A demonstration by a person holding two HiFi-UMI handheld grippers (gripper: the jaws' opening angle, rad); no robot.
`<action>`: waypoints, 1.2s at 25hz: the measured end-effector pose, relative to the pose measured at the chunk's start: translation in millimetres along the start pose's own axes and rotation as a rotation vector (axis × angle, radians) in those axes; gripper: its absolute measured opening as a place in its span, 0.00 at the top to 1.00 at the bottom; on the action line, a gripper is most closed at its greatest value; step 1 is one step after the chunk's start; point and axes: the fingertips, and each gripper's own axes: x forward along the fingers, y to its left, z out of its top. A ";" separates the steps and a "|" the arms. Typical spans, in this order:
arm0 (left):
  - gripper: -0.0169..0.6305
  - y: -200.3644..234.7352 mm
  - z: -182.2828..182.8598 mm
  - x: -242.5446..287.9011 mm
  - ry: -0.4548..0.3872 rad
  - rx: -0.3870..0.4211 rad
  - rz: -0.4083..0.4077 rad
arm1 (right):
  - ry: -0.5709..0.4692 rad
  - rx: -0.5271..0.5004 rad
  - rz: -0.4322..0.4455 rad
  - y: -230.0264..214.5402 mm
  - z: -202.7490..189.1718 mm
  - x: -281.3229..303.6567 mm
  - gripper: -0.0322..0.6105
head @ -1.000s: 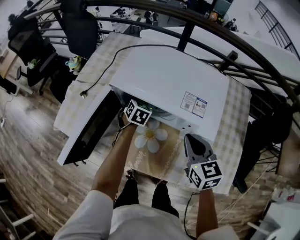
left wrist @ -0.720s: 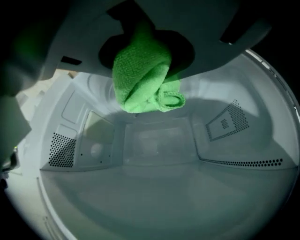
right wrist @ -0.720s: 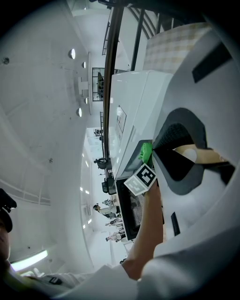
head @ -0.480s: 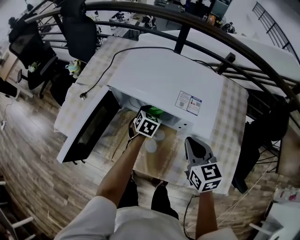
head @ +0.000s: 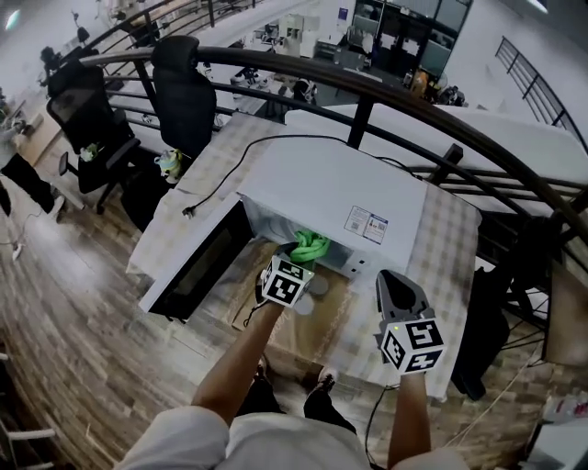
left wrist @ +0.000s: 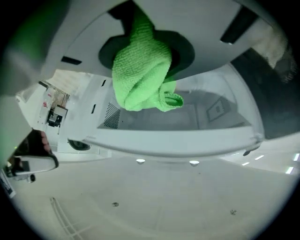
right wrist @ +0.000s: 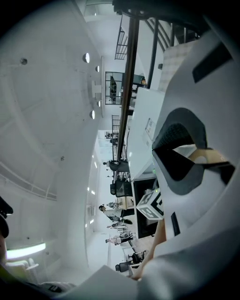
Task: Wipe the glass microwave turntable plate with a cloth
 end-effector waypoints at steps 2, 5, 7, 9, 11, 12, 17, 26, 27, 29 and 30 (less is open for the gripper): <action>0.85 6.2 8.5 -32.6 -0.025 0.005 0.025 | -0.038 -0.021 0.000 1.2 22.1 -6.5 0.93; 0.85 15.1 28.4 -79.0 -0.082 0.021 0.061 | -0.089 -0.063 0.008 4.1 51.0 -16.1 0.93; 0.85 23.4 47.1 -108.1 -0.142 0.010 0.084 | -0.120 -0.094 0.013 6.6 68.5 -19.9 0.93; 0.85 31.4 67.1 -137.0 -0.210 -0.009 0.110 | -0.139 -0.125 0.016 11.0 82.6 -23.6 0.93; 0.85 36.2 87.2 -164.5 -0.272 -0.009 0.137 | -0.158 -0.147 0.021 16.4 94.1 -28.7 0.93; 0.85 37.5 98.1 -177.0 -0.302 -0.003 0.148 | -0.169 -0.156 0.024 18.8 100.1 -31.2 0.93; 0.85 32.3 153.3 -230.9 -0.436 0.068 0.161 | -0.225 -0.218 0.016 25.6 133.0 -43.9 0.93; 0.85 5.7 210.9 -281.1 -0.574 0.187 0.147 | -0.296 -0.270 -0.007 29.4 172.0 -60.8 0.93; 0.85 4.0 215.2 -285.0 -0.587 0.188 0.143 | -0.304 -0.272 -0.007 30.4 175.5 -62.0 0.93; 0.85 1.0 220.9 -290.4 -0.600 0.208 0.147 | -0.322 -0.270 -0.007 32.0 182.1 -64.5 0.93; 0.85 0.0 222.6 -292.5 -0.602 0.219 0.151 | -0.331 -0.270 -0.005 33.1 185.1 -65.6 0.93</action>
